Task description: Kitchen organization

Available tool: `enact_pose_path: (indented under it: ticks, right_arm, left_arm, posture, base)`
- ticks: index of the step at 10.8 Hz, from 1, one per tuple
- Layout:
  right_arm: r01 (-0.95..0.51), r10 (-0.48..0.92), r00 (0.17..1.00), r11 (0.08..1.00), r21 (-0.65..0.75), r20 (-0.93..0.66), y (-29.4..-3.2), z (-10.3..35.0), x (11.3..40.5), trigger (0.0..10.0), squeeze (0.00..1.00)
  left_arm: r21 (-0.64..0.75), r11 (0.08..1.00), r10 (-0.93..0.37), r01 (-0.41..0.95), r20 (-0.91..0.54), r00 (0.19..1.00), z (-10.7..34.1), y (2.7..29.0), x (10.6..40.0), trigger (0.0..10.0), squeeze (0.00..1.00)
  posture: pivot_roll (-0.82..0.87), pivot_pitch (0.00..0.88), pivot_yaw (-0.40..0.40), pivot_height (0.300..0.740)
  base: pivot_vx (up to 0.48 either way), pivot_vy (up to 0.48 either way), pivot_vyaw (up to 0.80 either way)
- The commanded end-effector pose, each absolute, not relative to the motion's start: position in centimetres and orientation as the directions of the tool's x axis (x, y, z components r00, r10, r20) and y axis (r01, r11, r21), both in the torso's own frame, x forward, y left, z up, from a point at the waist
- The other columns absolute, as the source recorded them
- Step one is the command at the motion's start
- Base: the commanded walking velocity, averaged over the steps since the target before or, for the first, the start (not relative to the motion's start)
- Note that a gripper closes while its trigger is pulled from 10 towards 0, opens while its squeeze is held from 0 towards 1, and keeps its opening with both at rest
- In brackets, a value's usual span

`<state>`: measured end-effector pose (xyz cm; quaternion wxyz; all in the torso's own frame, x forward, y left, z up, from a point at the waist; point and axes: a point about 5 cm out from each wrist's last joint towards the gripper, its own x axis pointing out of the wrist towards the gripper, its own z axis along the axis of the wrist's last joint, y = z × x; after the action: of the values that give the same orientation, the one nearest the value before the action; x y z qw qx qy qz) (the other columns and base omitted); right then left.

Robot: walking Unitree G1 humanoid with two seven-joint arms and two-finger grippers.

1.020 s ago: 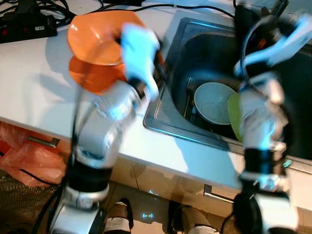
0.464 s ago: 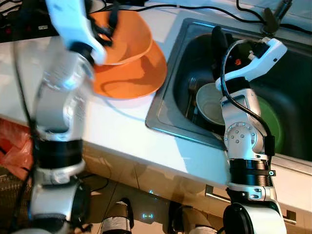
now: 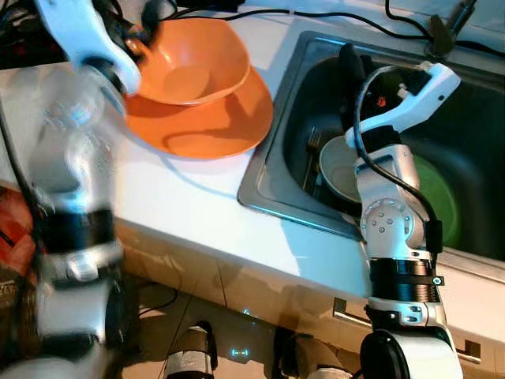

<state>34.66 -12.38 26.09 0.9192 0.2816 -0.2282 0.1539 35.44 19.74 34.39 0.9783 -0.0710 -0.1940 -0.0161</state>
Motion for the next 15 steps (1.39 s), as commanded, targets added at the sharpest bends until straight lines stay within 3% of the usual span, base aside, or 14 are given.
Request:
enact_pose_path:
  ticks: [1, 2, 3, 6, 10, 14, 15]
  right_arm:
    - [-0.406, 0.155, 0.856, 0.792, 0.455, 0.494, -12.4, 25.8, 34.6, 10.0, 0.0]
    - [-0.413, 0.165, 0.855, 0.79, 0.452, 0.493, -12.1, 25.7, 34.6, 10.0, 0.0]
    - [-0.413, 0.166, 0.855, 0.79, 0.452, 0.491, -12.1, 25.7, 34.6, 10.0, 0.0]
    - [-0.41, 0.166, 0.858, 0.792, 0.452, 0.487, -12.2, 25.7, 34.6, 10.0, 0.0]
    - [-0.402, 0.161, 0.861, 0.797, 0.45, 0.482, -12.3, 25.6, 34.6, 10.0, 0.0]
    - [-0.402, 0.165, 0.861, 0.8, 0.446, 0.48, -12.4, 25.6, 34.6, 10.0, 0.0]
    - [-0.404, 0.167, 0.861, 0.799, 0.445, 0.48, -12.3, 25.6, 34.6, 10.0, 0.0]
  left_arm:
    - [-0.139, 0.99, 0.016, 0.034, 0.345, 0.938, 34.1, 20.3, 35.7, 10.0, 1.0]
    - [-0.129, 0.992, 0.044, -0.006, 0.293, 0.955, 33.6, 20.9, 36.1, 10.0, 0.28]
    - [-0.129, 0.991, 0.061, -0.028, 0.263, 0.963, 33.3, 21.2, 36.3, 10.0, 0.0]
    - [-0.138, 0.987, 0.097, -0.077, 0.145, 0.985, 31.9, 22.0, 37.1, 10.0, 0.0]
    - [-0.259, 0.966, 0.006, 0.011, 0.066, 0.998, 30.5, 20.7, 37.9, 10.0, 0.0]
    - [-0.305, 0.952, -0.007, 0.016, 0.031, 0.999, 29.5, 20.7, 38.0, 10.0, 0.0]
    - [-0.321, 0.946, -0.029, 0.036, 0.024, 0.999, 29.3, 20.3, 37.9, 9.0, 0.0]
  posture:
    - [0.16, 0.226, -0.004, 0.74]
    - [0.16, 0.235, -0.009, 0.74]
    - [0.16, 0.241, -0.008, 0.74]
    - [0.16, 0.253, -0.009, 0.74]
    - [0.15, 0.256, -0.007, 0.74]
    - [0.15, 0.255, -0.007, 0.74]
    - [0.15, 0.25, -0.006, 0.74]
  base:
    - [0.0, 0.0, 0.0]
    - [0.0, 0.0, 0.0]
    - [0.0, 0.0, 0.0]
    - [0.0, 0.0, 0.0]
    - [0.0, 0.0, 0.0]
    - [0.0, 0.0, 0.0]
    - [0.0, 0.0, 0.0]
